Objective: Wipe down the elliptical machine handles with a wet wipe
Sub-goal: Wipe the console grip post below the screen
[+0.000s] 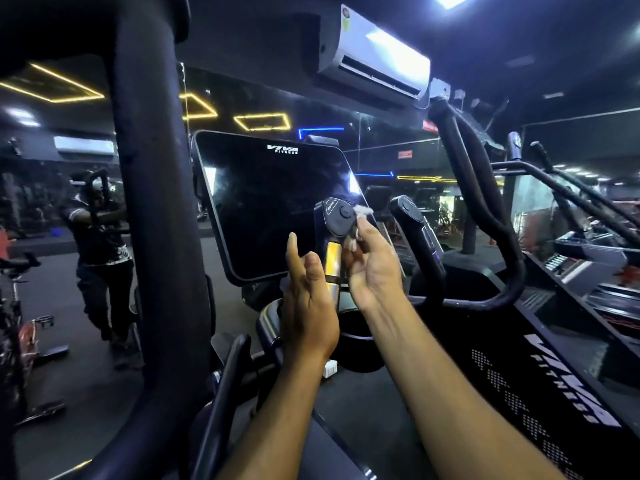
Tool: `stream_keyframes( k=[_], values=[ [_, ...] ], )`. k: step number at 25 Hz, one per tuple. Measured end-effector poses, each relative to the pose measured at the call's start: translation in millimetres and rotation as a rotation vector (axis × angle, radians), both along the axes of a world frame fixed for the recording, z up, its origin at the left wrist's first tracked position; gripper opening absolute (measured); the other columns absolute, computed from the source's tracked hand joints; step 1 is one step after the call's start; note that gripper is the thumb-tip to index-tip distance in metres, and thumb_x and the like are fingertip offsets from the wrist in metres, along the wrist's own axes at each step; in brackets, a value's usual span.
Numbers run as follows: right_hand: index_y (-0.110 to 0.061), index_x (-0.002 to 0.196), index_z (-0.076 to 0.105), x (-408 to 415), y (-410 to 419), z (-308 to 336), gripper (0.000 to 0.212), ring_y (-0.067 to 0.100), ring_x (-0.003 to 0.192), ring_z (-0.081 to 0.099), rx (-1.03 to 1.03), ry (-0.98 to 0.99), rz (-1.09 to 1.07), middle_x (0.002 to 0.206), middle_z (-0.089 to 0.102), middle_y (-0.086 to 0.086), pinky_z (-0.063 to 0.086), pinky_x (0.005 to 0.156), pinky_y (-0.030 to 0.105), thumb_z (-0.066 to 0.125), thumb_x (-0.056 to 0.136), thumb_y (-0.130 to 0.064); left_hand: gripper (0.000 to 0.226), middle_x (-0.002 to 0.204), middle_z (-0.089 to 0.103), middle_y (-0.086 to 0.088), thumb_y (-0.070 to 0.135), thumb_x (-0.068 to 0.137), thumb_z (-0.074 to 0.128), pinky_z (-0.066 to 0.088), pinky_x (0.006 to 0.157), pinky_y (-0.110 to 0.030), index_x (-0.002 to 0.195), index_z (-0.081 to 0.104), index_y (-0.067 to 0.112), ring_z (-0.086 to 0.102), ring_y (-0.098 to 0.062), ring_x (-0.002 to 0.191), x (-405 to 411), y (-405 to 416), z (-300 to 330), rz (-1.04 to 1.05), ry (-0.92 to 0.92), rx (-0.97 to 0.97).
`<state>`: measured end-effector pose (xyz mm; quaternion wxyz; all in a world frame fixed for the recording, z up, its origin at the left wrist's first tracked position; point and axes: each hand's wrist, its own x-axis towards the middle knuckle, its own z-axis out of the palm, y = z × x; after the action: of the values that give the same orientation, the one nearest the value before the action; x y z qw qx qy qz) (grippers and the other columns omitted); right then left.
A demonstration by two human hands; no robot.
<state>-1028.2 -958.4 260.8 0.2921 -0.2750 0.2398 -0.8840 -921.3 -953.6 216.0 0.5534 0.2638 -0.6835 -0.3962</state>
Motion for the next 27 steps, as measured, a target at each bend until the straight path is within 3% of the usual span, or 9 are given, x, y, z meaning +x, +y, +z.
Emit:
stream_keyframes(
  k=[4, 6, 9, 12, 17, 21, 23, 25, 27],
  values=[
    [-0.006, 0.095, 0.073, 11, 10, -20, 0.015, 0.006, 0.064, 0.063, -0.067, -0.074, -0.024, 0.081, 0.073, 0.000, 0.052, 0.058, 0.017, 0.058, 0.098, -0.002, 0.069, 0.137, 0.038, 0.033, 0.060, 0.096, 0.011, 0.028, 0.098, -0.022, 0.162, 0.019, 0.044, 0.038, 0.001, 0.133, -2, -4, -4, -0.031, 0.091, -0.044],
    [-0.006, 0.097, 0.068, 7, 6, -13, 0.021, 0.007, 0.060, 0.062, -0.074, -0.062, -0.004, 0.077, 0.072, 0.000, 0.051, 0.056, 0.016, 0.050, 0.099, 0.004, 0.069, 0.146, 0.043, 0.025, 0.060, 0.096, 0.014, 0.035, 0.092, -0.009, 0.163, 0.021, 0.042, 0.040, 0.003, 0.130, -4, -9, -8, -0.042, 0.156, -0.039],
    [-0.010, 0.091, 0.066, -5, -7, 7, 0.025, 0.006, 0.061, 0.064, -0.108, -0.066, 0.122, 0.076, 0.069, -0.001, 0.055, 0.061, 0.016, 0.045, 0.102, 0.000, 0.062, 0.163, 0.039, 0.007, 0.060, 0.104, 0.019, 0.028, 0.093, 0.008, 0.162, 0.024, 0.038, 0.039, 0.001, 0.142, -10, -19, -12, -0.068, 0.250, -0.018],
    [-0.002, 0.095, 0.067, -4, -19, 27, 0.026, 0.023, 0.096, 0.067, -0.205, 0.050, 0.265, 0.105, 0.065, 0.012, 0.055, 0.091, 0.032, 0.042, 0.101, -0.010, 0.063, 0.165, 0.038, 0.006, 0.057, 0.103, 0.022, 0.026, 0.098, 0.007, 0.162, 0.025, 0.035, 0.036, 0.000, 0.146, -14, -22, -15, -0.054, 0.277, -0.037],
    [0.008, 0.112, 0.061, -3, -25, 32, 0.041, 0.029, 0.094, 0.065, -0.160, 0.084, 0.340, 0.105, 0.066, 0.021, 0.055, 0.089, 0.036, 0.035, 0.106, -0.024, 0.065, 0.164, 0.038, 0.005, 0.054, 0.101, 0.023, 0.026, 0.103, 0.003, 0.163, 0.026, 0.032, 0.035, 0.002, 0.147, -16, -27, -15, -0.069, 0.302, -0.076],
    [0.001, 0.120, 0.066, -10, -26, 12, 0.035, 0.028, 0.103, 0.065, -0.082, -0.018, 0.184, 0.119, 0.069, 0.018, 0.045, 0.107, 0.041, 0.044, 0.106, -0.021, 0.064, 0.164, 0.038, 0.004, 0.052, 0.104, 0.022, 0.028, 0.098, 0.005, 0.163, 0.026, 0.029, 0.036, 0.000, 0.146, -14, -24, -16, -0.070, 0.306, -0.089],
    [-0.006, 0.103, 0.067, -9, -27, 4, 0.023, 0.020, 0.087, 0.063, -0.108, -0.078, 0.181, 0.101, 0.067, 0.010, 0.050, 0.098, 0.035, 0.048, 0.104, -0.018, 0.061, 0.164, 0.037, 0.005, 0.054, 0.107, 0.021, 0.028, 0.097, 0.006, 0.163, 0.025, 0.031, 0.036, 0.000, 0.146, -13, -24, -15, -0.063, 0.285, -0.097],
    [-0.010, 0.092, 0.064, -9, -32, 7, 0.020, 0.014, 0.070, 0.058, -0.069, -0.086, 0.195, 0.087, 0.059, 0.005, 0.053, 0.071, 0.025, 0.048, 0.102, -0.017, 0.059, 0.164, 0.037, 0.005, 0.054, 0.108, 0.021, 0.027, 0.098, 0.006, 0.163, 0.025, 0.032, 0.036, 0.002, 0.144, -14, -24, -16, -0.067, 0.274, -0.103],
    [-0.003, 0.109, 0.062, -6, -35, 19, 0.028, 0.018, 0.071, 0.059, -0.041, -0.012, 0.334, 0.091, 0.061, 0.009, 0.052, 0.065, 0.026, 0.042, 0.101, -0.022, 0.061, 0.164, 0.036, 0.008, 0.054, 0.105, 0.021, 0.027, 0.101, 0.005, 0.163, 0.025, 0.034, 0.036, 0.003, 0.144, -13, -24, -16, -0.065, 0.271, -0.105]
  ],
)
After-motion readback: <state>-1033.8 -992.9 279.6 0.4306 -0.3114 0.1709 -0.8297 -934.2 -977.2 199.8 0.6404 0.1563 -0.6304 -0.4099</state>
